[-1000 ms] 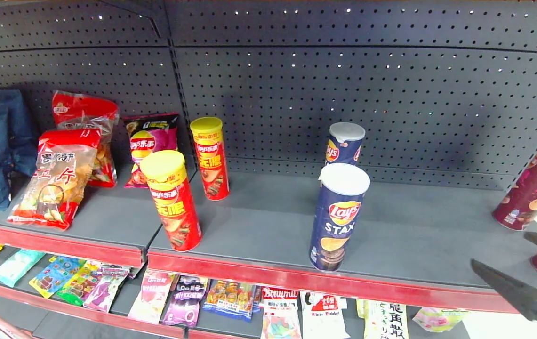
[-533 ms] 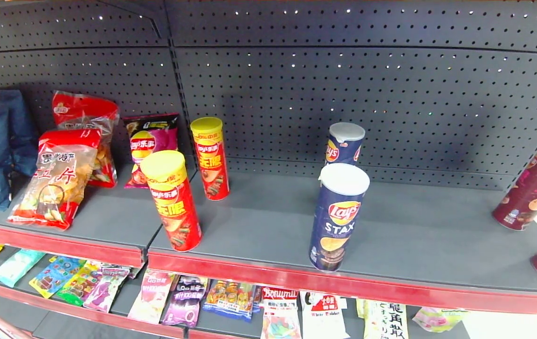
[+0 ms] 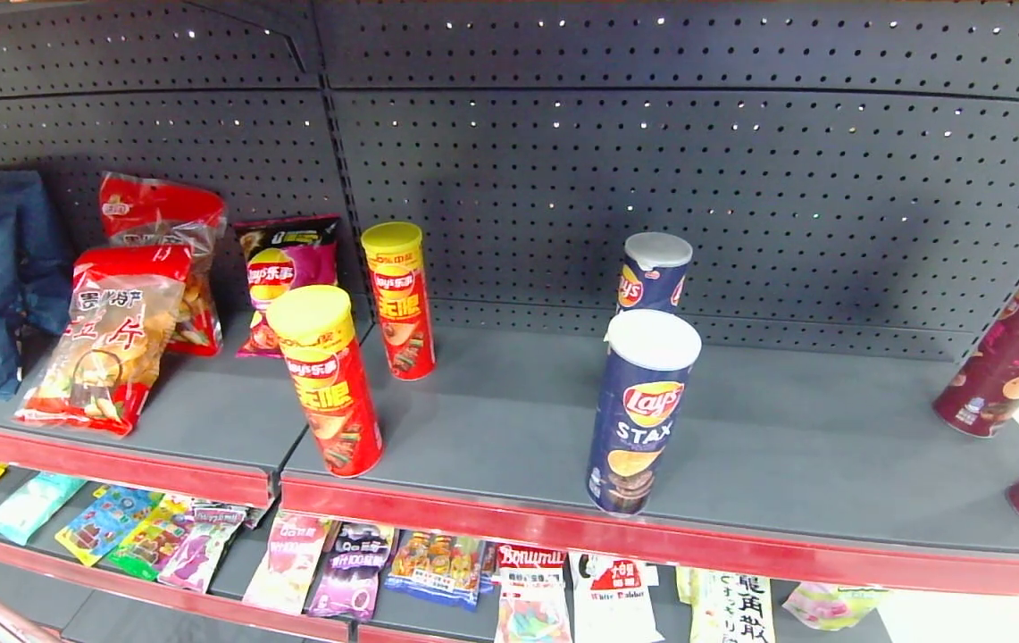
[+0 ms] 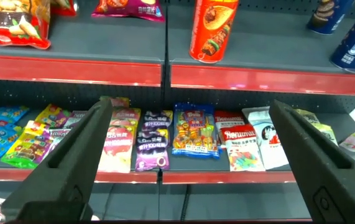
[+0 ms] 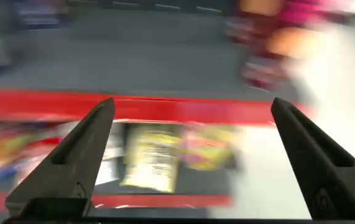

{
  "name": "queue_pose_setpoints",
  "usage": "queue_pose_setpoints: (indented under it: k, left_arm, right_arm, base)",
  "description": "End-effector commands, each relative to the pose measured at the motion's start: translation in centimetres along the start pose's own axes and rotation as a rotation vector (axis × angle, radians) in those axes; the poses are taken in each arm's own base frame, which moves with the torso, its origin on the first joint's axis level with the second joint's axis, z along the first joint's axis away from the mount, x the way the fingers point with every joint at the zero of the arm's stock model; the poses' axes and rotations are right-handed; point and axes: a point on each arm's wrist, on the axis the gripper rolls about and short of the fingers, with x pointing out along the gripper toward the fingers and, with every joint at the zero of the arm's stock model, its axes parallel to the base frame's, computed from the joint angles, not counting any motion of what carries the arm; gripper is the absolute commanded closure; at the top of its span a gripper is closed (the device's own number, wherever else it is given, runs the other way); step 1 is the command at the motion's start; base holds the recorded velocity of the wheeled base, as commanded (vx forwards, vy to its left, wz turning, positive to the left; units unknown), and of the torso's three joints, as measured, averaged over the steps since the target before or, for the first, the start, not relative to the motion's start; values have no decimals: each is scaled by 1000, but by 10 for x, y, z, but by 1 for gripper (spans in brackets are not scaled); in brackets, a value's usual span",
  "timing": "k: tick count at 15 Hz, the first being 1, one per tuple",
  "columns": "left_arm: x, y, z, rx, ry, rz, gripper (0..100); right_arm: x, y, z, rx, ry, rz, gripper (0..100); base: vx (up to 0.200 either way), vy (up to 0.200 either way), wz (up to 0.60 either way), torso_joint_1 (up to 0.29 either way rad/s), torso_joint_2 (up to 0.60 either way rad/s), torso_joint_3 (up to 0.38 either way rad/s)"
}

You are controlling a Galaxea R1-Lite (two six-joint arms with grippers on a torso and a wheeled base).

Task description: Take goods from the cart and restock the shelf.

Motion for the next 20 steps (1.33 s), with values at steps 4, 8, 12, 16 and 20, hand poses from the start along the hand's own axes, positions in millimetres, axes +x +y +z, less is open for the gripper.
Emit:
queue_pose_setpoints:
  k: [4,8,12,16,20]
  left_arm:
    - [0,0,0,1,0,-2,0]
    - [0,0,0,-1,0,7,0]
    - [0,0,0,-1,0,7,0]
    - [0,0,0,-1,0,5,0]
    - [0,0,0,-1,0,5,0]
  right_arm:
    - [0,-2,-9,4,22,244,0]
    - [1,-4,-9,79,37,147,0]
    - [1,-4,-9,79,42,86,0]
    - [-7,-3,-11,72,-58,47,0]
    - [-7,-3,-11,75,-58,47,0]
  base:
    - [0,0,0,0,0,0]
    - [0,0,0,0,0,0]
    - [0,0,0,0,0,0]
    - [0,0,0,0,0,0]
    - [0,0,0,0,0,0]
